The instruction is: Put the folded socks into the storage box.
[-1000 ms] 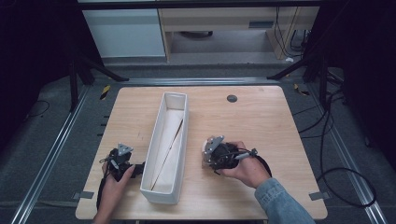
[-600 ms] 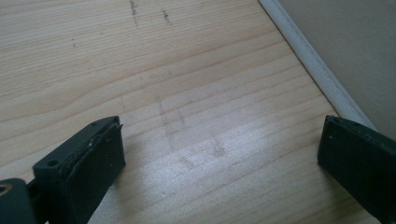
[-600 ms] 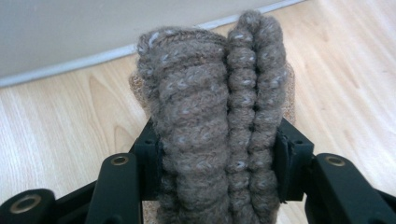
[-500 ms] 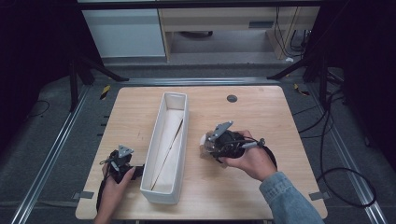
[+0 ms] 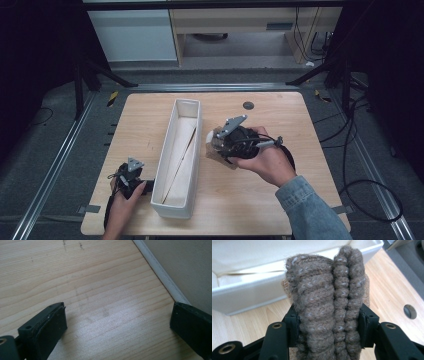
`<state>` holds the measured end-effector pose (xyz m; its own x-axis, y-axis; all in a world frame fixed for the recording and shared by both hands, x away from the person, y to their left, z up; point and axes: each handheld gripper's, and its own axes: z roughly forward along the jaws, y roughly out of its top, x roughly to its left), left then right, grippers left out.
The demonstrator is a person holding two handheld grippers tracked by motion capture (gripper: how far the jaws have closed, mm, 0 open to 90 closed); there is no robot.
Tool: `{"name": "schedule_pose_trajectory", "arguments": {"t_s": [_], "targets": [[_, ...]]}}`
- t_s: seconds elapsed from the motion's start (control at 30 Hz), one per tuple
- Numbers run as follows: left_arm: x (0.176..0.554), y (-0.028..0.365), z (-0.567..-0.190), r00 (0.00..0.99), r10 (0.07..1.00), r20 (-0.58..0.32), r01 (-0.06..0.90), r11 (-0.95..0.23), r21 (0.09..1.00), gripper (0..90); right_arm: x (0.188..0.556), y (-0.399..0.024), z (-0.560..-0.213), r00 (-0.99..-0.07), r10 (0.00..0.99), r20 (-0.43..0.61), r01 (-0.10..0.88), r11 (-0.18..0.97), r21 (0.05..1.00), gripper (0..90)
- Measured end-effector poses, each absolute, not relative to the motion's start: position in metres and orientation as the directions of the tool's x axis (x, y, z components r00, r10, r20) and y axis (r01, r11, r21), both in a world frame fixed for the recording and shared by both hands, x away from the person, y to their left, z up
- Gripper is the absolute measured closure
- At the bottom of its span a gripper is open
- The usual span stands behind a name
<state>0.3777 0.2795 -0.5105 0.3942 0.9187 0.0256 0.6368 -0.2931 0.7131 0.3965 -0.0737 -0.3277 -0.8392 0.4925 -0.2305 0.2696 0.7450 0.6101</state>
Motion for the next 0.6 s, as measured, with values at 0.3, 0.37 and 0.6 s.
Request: {"name": "schedule_pose_trajectory", "arguments": {"t_s": [0.3,0.37,0.6], "targets": [[0.378,0.279,-0.511,0.396,0.918,0.025,0.635,-0.294,0.714,0.0,0.397,-0.054,-0.309,-0.847,0.475,-0.238,0.247,0.749,0.615,48.9],[0.378,0.281,-0.510,0.403,0.915,0.027,0.633,-0.300,0.713,0.0,0.394,-0.043,-0.303,-0.852,0.466,-0.239,0.237,0.750,0.618,48.9],[0.382,0.289,-0.510,0.368,0.930,0.024,0.643,-0.273,0.715,0.0,0.388,-0.023,-0.293,-0.869,0.431,-0.243,0.200,0.755,0.625,48.9]]}}
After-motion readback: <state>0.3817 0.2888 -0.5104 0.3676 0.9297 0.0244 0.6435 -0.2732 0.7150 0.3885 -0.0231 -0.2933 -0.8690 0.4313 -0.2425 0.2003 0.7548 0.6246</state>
